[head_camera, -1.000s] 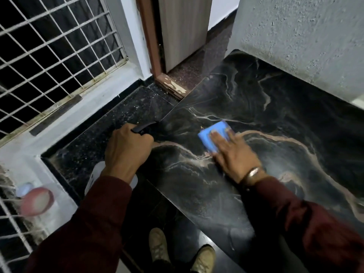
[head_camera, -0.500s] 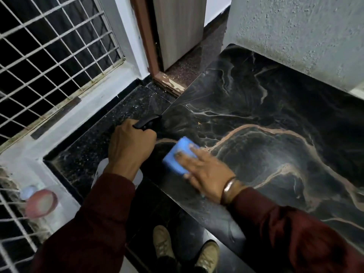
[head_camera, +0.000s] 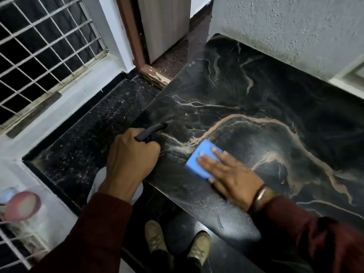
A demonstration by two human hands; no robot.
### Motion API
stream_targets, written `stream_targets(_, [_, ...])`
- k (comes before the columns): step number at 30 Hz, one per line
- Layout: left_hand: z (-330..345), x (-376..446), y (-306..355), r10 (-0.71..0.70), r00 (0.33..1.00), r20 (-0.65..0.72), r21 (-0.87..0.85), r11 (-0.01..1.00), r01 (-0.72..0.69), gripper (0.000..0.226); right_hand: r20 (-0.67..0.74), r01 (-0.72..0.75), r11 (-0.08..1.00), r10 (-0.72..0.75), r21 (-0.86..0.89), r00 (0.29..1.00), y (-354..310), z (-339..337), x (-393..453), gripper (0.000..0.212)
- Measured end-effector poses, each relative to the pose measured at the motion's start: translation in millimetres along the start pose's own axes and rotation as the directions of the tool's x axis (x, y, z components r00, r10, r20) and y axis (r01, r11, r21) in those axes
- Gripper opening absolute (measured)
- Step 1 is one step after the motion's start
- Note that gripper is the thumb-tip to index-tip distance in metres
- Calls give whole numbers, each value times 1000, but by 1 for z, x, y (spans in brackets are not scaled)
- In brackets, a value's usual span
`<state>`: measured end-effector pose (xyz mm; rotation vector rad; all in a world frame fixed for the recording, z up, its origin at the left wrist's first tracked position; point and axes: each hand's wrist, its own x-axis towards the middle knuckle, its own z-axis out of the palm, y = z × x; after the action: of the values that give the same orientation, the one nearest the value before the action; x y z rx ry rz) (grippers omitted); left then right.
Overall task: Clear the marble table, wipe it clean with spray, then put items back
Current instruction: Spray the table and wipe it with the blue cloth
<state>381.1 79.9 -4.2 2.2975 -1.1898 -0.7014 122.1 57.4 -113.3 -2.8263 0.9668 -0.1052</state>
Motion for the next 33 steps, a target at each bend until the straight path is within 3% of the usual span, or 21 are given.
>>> stream_targets(2, [-1,-4,-3,11,1000,-2,8,1000,-11,13,-100,-293,956,290,-20,952,54,-8,0,57])
stream_targets(4, [0,-6,-3,7,1000,-6,16,1000,-7,13,-170,-548,836,544,26,822,79,-20,15,61])
stream_targets(6, [4,-5,-3,-9,1000,-12,-6,1000,9,12,-266,-623,782,601,1,753,62,-13,41,55])
stream_targets(8, [6,-3,-4,-28,999,-26,-16,999,28,12,-310,-447,894,415,-37,855,10,-5,61,50])
stream_targets(10, [10,0,-2,-21,1000,-22,-24,999,21,14,-169,-173,983,161,-62,972,-46,4,52,50])
stream_targets(13, [9,0,-5,-2,1000,24,-41,999,3,19,22,4,998,-5,63,1000,-59,3,14,52])
stream_targets(16, [-1,0,-10,28,999,35,-70,997,-26,20,-69,-217,976,216,-19,974,9,0,15,52])
stream_targets(18, [-4,4,-14,4,1000,26,-95,995,-2,19,-129,-473,881,467,-17,875,59,-6,38,61])
stream_targets(20, [-7,11,-21,-30,999,15,-128,991,31,15,-152,-630,777,625,25,765,59,-11,80,66])
stream_targets(22, [-6,18,-26,-73,997,-8,-182,981,70,14,-233,-587,810,569,-6,788,18,-6,120,57])
stream_targets(24, [-9,21,-30,-104,993,-47,-224,970,91,16,-289,-332,942,302,-58,908,-41,4,143,51])
stream_targets(26, [-13,24,-34,-125,989,-78,-251,963,102,16,-123,-61,998,59,-17,991,-92,15,147,53])
stream_targets(28, [-18,29,-39,-142,987,-79,-265,957,116,16,-13,103,993,-102,53,995,-96,23,144,53])
stream_targets(30, [-25,35,-48,-158,984,-84,-262,956,131,18,-42,102,994,-103,-29,994,-67,21,155,52])
stream_targets(33, [-36,41,-65,-182,976,-116,-242,959,150,15,-173,-259,964,246,-57,954,-9,9,187,51])
